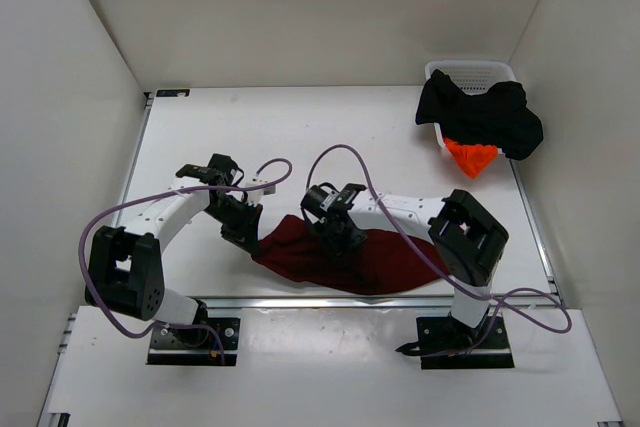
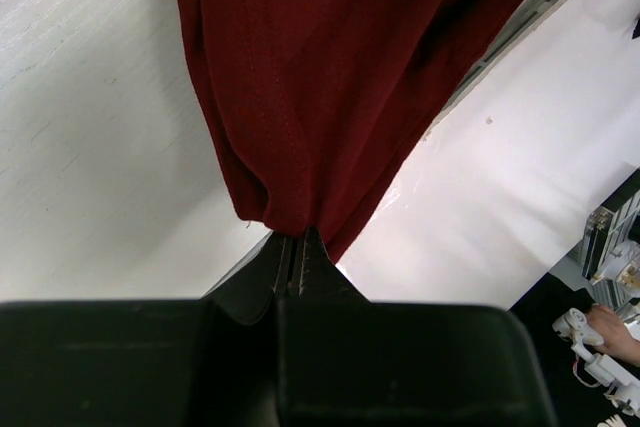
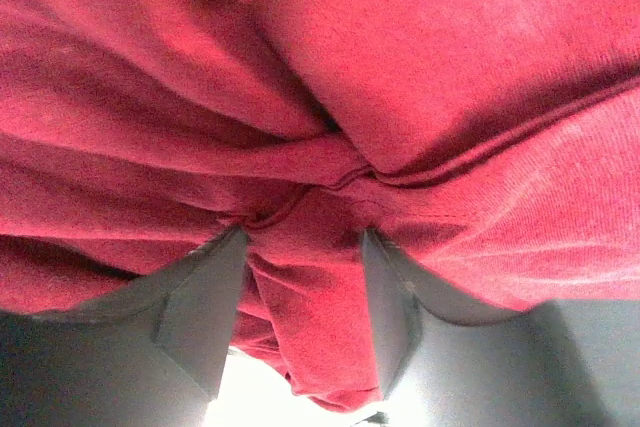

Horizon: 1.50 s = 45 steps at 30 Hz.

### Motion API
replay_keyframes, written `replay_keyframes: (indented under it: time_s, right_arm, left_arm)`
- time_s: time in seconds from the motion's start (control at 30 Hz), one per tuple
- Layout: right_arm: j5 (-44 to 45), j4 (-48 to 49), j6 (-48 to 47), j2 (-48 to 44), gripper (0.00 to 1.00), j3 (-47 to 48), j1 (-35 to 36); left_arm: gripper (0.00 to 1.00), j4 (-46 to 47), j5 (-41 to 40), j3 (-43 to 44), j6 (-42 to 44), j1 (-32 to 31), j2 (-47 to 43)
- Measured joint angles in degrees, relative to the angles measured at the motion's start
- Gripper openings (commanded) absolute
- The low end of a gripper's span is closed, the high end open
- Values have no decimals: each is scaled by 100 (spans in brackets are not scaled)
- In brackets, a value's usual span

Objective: Fold and stack the t-shirts
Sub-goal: Flatten out the tshirt

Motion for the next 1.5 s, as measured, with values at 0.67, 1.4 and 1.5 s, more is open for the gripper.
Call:
replay_keyframes:
  time_s: [0.67,1.4,1.5]
  right_arm:
    - [44,651,-507,-1740,0,459,-1917]
    - [-546,280,1996,-6603,66,-4148,-2778]
    - [-542,9,1867,-6282,65,-3921,-3093]
  left_arm:
    - [0,-46,-162,1427,94,1167,1141]
    - [0,411,-1639,649,138,1204,-820]
    - [0,275,-1705,304,153,1209,-809]
